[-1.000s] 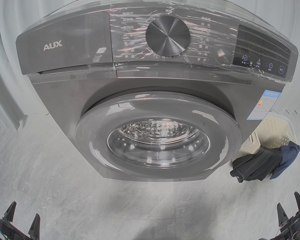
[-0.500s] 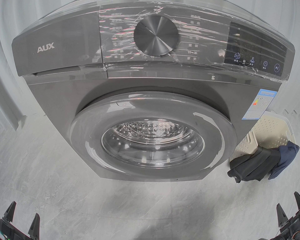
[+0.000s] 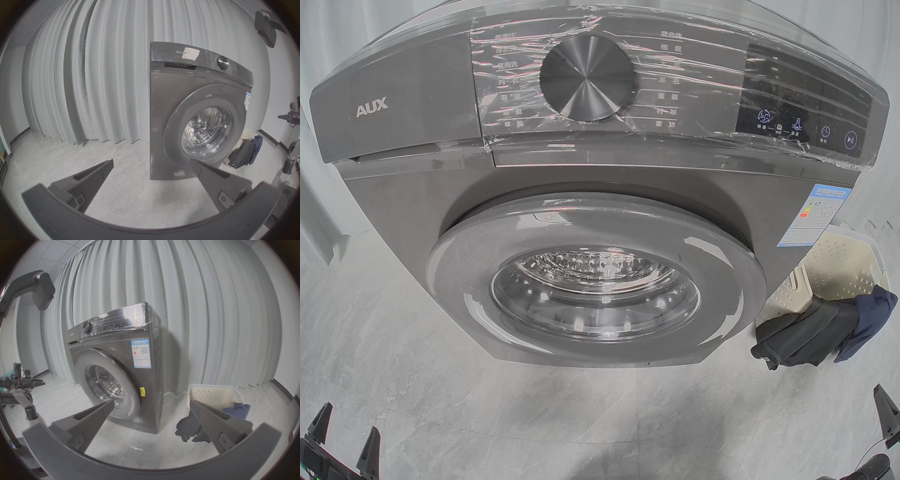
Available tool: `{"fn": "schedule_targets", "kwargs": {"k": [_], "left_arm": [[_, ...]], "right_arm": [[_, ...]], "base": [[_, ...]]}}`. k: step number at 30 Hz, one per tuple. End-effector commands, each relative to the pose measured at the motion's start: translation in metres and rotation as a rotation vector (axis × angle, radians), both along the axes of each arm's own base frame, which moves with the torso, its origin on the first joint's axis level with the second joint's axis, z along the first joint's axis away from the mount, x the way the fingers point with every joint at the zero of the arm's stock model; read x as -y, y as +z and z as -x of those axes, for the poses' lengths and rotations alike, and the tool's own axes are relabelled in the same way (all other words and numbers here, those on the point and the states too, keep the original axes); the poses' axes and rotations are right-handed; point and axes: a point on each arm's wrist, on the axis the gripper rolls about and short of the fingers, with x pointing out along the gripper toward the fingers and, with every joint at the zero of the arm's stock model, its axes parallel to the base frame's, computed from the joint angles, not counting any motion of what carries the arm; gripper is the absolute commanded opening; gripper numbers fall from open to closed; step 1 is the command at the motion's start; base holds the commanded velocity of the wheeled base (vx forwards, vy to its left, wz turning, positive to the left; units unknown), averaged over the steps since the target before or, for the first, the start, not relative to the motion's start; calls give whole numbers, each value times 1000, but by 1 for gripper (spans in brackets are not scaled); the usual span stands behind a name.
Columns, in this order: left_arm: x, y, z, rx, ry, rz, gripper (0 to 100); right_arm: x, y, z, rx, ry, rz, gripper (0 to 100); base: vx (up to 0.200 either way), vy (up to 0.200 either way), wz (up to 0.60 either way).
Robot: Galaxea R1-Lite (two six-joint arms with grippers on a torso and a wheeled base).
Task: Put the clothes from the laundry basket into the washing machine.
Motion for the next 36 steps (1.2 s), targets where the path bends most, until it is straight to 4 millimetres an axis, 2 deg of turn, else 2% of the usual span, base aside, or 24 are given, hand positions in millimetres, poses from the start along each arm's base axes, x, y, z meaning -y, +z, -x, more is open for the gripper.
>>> {"fn": "schedule_targets", "kwargs": {"k": [1,5,8,12,17,22,29,36], "left_arm": [[0,-5,0,-2,-2,1,100],[0,-5,0,-2,-7,5,100],[0,-5,0,-2,-7,5,100],[0,-5,0,-2,-7,5,100],[0,-5,0,-2,-7,7,100],[0,-5,0,-2,-7,8,100],[0,-5,0,-2,-7,8,100],[0,-5,0,-2,-7,8,100]], "right_arm": [[-11,23,-96,-349,266,45,100],[-35,25,-122,-429,411,25,100],[-57,31,-138,-496,408,-51,100],[-83,42,-150,-515,385,-133,100],[-105,38,-175,-530,328,-112,100],[-115,31,-197,-480,324,-73,100],[-119,25,-227,-402,284,-32,100],[-120,28,-230,-379,287,-36,100]], "base": [[0,0,0],[0,0,0],[0,0,0],[0,0,0],[0,0,0],[0,0,0],[0,0,0],[0,0,0]]}}
